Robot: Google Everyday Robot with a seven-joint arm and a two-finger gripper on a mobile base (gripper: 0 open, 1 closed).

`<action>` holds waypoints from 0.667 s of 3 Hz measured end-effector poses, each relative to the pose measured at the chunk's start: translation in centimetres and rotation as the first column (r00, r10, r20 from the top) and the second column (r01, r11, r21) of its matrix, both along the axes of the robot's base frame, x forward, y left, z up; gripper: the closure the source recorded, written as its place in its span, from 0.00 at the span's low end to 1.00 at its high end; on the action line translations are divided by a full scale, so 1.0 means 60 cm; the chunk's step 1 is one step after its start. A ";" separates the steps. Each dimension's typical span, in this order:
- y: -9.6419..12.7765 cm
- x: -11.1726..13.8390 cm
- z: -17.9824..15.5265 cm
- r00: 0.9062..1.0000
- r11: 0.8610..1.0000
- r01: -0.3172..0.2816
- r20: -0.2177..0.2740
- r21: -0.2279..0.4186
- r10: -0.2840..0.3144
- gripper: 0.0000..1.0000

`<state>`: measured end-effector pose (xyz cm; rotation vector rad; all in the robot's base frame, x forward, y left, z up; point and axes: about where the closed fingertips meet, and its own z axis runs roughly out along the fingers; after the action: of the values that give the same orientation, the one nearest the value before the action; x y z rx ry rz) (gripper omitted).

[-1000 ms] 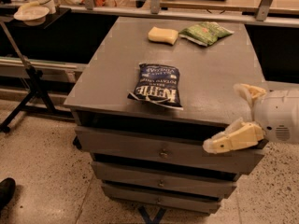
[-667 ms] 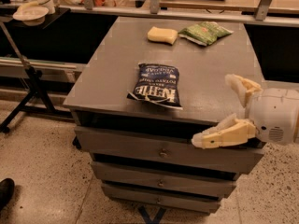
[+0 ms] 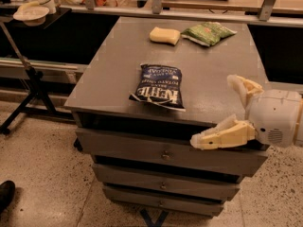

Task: Move blue chip bag near green jalapeno chip bag

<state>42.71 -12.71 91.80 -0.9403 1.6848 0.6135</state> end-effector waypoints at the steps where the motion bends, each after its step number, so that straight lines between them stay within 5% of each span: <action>1: 0.019 0.003 -0.015 0.997 0.997 0.065 0.037 0.037 -0.066 0.00; 2: 0.053 0.033 -0.031 0.984 0.988 0.135 0.109 0.069 -0.142 0.00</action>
Offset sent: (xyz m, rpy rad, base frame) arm 0.0732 0.0161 -0.0323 0.0573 -0.2423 -0.4086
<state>44.71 -9.56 89.94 -0.7924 1.6055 0.5068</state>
